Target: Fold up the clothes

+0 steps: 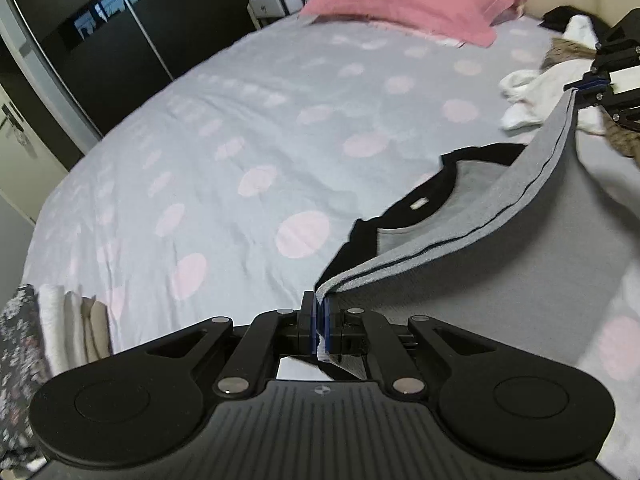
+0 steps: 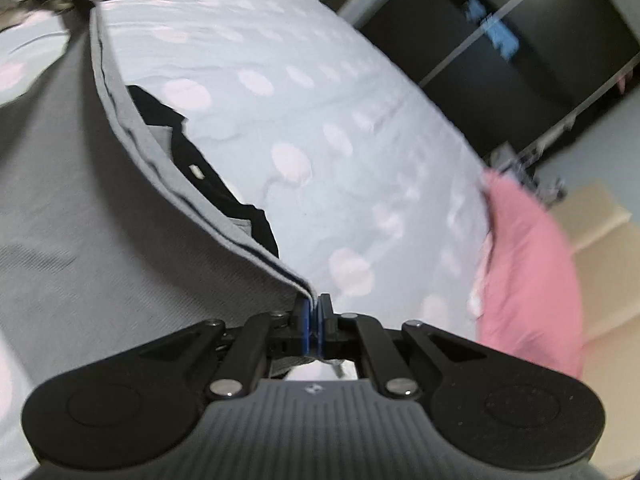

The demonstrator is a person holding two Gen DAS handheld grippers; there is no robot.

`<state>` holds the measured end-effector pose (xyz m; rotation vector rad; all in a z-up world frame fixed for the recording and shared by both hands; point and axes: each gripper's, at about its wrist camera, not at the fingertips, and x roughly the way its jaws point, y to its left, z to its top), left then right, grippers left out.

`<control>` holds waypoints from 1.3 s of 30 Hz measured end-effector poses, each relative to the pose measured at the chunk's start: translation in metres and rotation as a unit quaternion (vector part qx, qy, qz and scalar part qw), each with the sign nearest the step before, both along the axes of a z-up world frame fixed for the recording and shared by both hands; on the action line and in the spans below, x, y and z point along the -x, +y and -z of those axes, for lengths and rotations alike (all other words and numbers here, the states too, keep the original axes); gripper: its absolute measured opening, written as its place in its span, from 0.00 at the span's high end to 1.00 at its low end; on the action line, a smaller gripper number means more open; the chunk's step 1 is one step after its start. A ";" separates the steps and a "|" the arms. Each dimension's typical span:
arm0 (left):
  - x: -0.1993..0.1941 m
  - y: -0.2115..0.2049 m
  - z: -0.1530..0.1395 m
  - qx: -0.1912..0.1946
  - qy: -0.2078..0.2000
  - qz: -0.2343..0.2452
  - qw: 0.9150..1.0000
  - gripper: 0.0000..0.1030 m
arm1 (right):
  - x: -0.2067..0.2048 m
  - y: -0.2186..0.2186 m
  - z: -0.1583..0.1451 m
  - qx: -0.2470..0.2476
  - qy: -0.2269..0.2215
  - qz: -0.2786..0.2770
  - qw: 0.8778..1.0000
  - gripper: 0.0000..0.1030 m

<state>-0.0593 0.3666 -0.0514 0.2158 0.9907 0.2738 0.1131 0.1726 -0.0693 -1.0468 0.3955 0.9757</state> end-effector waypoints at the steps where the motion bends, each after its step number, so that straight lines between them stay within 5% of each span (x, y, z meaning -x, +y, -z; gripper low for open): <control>1: -0.007 0.005 0.006 0.002 0.002 -0.005 1.000 0.98 | -0.007 0.007 0.007 0.003 0.007 0.007 1.000 0.96; 15: -0.053 0.043 0.065 0.017 0.032 -0.059 0.998 0.98 | -0.064 0.047 0.067 0.005 0.077 0.067 0.995 0.95; 18: -0.054 0.048 0.067 0.018 0.031 -0.071 0.997 0.95 | -0.069 0.046 0.070 0.001 0.077 0.083 0.994 0.84; 20: -0.055 0.051 0.068 0.018 0.030 -0.079 0.996 0.87 | -0.072 0.046 0.072 -0.002 0.078 0.094 0.993 0.63; 23: -0.057 0.055 0.070 0.019 0.028 -0.092 0.995 0.84 | -0.078 0.039 0.065 -0.015 0.082 0.114 0.990 0.62; 33: 0.004 0.036 0.024 0.094 -0.007 -0.094 0.991 0.82 | -0.057 -0.020 0.020 -0.065 0.191 0.164 0.966 0.61; 39: 0.052 0.002 0.029 0.166 0.001 -0.087 0.982 0.74 | -0.026 -0.059 0.021 -0.064 0.278 0.187 0.940 0.54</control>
